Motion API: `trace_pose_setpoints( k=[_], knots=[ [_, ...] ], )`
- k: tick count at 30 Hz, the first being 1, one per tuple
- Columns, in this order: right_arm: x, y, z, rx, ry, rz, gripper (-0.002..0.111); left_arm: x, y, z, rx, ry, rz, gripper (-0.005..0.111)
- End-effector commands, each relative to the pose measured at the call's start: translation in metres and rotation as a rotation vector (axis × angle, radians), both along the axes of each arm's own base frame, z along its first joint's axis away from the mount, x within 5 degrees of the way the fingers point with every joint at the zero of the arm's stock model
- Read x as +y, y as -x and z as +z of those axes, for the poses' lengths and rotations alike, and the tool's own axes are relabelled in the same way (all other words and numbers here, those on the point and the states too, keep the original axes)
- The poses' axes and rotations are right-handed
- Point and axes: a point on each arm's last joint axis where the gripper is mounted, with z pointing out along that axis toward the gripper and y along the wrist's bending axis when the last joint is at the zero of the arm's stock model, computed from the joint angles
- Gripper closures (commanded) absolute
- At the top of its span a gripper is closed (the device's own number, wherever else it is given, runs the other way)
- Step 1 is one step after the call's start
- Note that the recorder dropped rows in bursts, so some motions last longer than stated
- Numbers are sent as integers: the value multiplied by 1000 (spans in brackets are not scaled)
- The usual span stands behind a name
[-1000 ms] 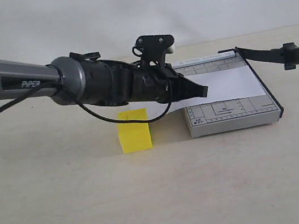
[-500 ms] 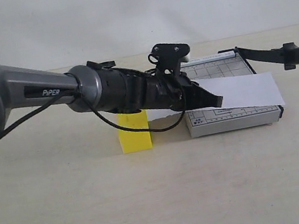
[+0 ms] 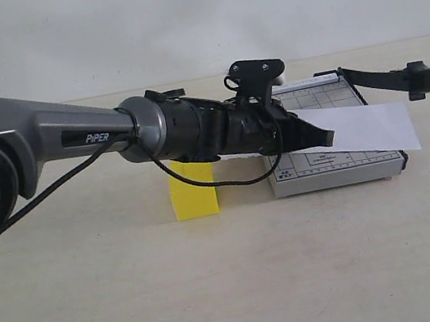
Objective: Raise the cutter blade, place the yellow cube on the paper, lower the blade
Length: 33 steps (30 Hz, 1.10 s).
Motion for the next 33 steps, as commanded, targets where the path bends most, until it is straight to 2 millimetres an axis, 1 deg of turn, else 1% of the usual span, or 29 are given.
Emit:
trace_pose_setpoints(
  k=[1, 5, 10, 11, 14, 16, 19, 21, 23, 24, 27, 29, 33],
  knots=[
    [0, 1, -1, -1, -12, -1, 108, 0, 0, -4, 48, 28, 54, 102],
    [0, 1, -1, -1, -12, -1, 108, -4, -2, 2, 50, 64, 40, 102],
    [0, 1, -1, -1, -12, -1, 108, -16, -6, 24, 23, 149, -14, 102],
    [0, 1, -1, -1, -12, -1, 108, -20, -5, 29, 34, 184, -44, 102],
    [0, 1, -1, -1, -8, 1, 108, -29, 5, 35, 64, 250, -147, 102],
    [0, 1, -1, -1, -8, 1, 108, -36, 12, 31, 61, 239, -182, 102],
    [0, 1, -1, -1, -8, 1, 108, -47, 31, 19, 5, 118, -346, 102],
    [0, 1, -1, -1, -8, 1, 108, -54, 40, 17, -19, 72, -383, 102],
    [0, 1, -1, -2, -4, 0, 108, -58, 44, 16, -43, 43, -382, 102],
    [0, 1, -1, -2, -4, 0, 108, -59, 45, 16, -51, 36, -384, 102],
    [0, 1, -1, -2, -4, 0, 108, -62, 48, 7, -62, 2, -381, 102],
    [0, 1, -1, -2, -4, 0, 108, -62, 46, -1, -63, -16, -356, 102],
    [0, 1, -1, -2, -4, 0, 108, -68, 38, 4, -101, -3, -332, 102]
  ],
)
